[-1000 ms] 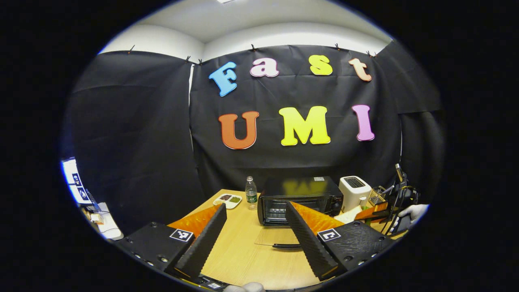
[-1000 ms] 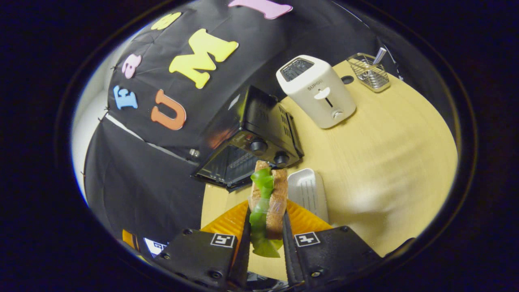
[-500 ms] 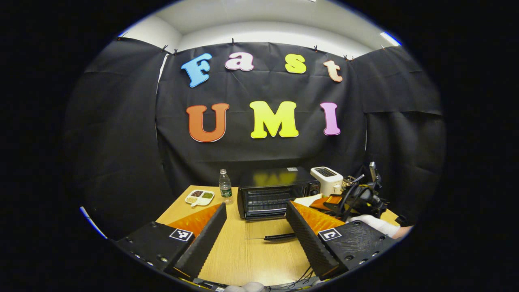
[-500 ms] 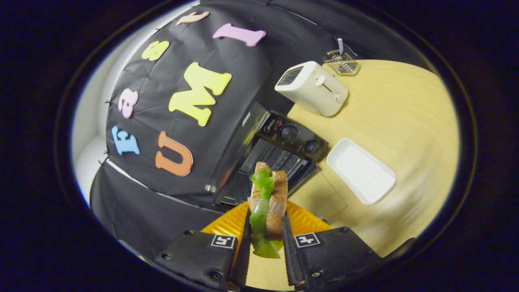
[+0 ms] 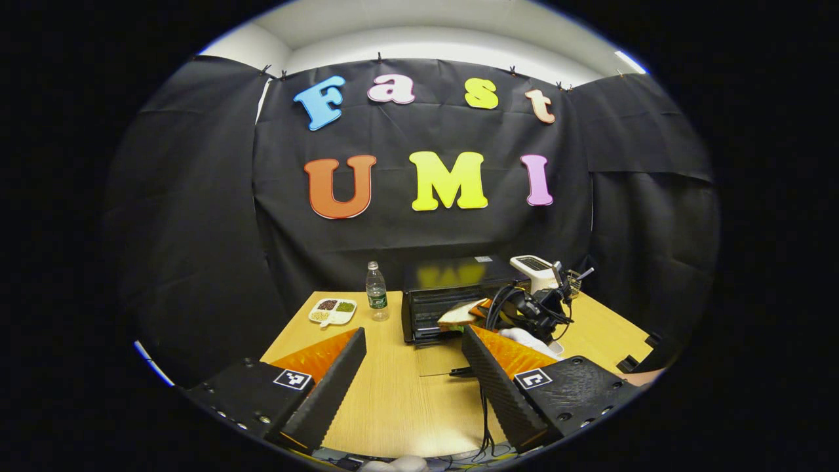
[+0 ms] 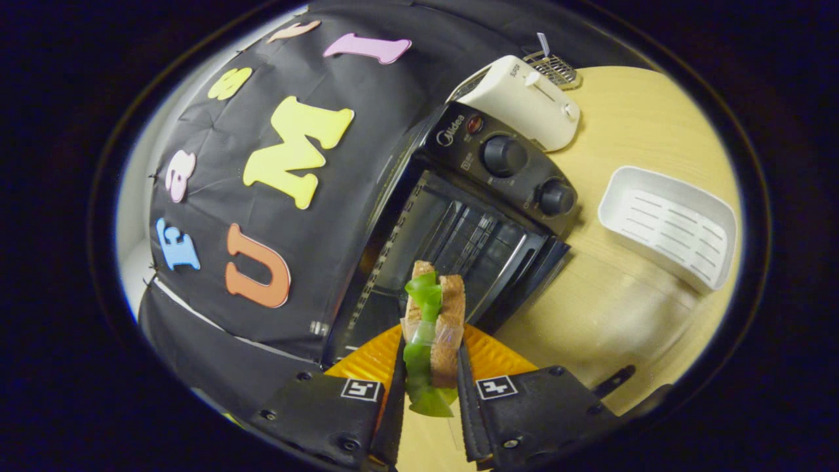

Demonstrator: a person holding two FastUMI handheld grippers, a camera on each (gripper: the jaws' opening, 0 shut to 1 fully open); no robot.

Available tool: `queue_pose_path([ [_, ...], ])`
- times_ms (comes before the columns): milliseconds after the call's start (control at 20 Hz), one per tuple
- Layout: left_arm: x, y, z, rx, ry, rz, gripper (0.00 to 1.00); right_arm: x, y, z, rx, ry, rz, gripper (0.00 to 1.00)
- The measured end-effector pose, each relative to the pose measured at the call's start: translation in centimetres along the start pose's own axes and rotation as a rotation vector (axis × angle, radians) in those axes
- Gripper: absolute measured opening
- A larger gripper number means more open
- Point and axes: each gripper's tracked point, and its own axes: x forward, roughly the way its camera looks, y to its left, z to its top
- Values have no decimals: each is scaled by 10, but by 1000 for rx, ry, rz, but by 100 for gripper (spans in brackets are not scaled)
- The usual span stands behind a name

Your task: Open the electric oven with the left hand, put the food in, and close the electric oven.

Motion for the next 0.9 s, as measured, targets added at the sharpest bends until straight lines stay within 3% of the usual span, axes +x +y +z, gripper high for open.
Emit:
queue_pose_path([
  [450, 10, 16, -11, 10, 40, 5, 96, 59, 5, 2, 40, -84, -52, 40],
  [500, 13, 19, -12, 12, 38, 5, 96, 60, 6, 1, 23, -92, -62, 31],
  [550, 14, 20, -10, 16, 39, 4, 96, 63, 6, -2, 2, -98, -71, 33],
  [600, 14, 21, -10, 17, 38, 2, 96, 65, 4, -3, -18, -98, -92, 45],
  [700, 16, 22, -4, 19, 27, -1, 96, 67, -7, -5, -80, -81, -159, 57],
  [750, 16, 23, -2, 18, 22, -3, 96, 65, -13, -7, -120, -63, -193, 69],
  [800, 16, 23, -1, 15, 16, -6, 96, 60, -18, -10, -176, -49, -222, 81],
  [900, 18, 26, -1, -2, 16, -5, 96, 52, -26, -3, -289, -55, -266, 96],
])
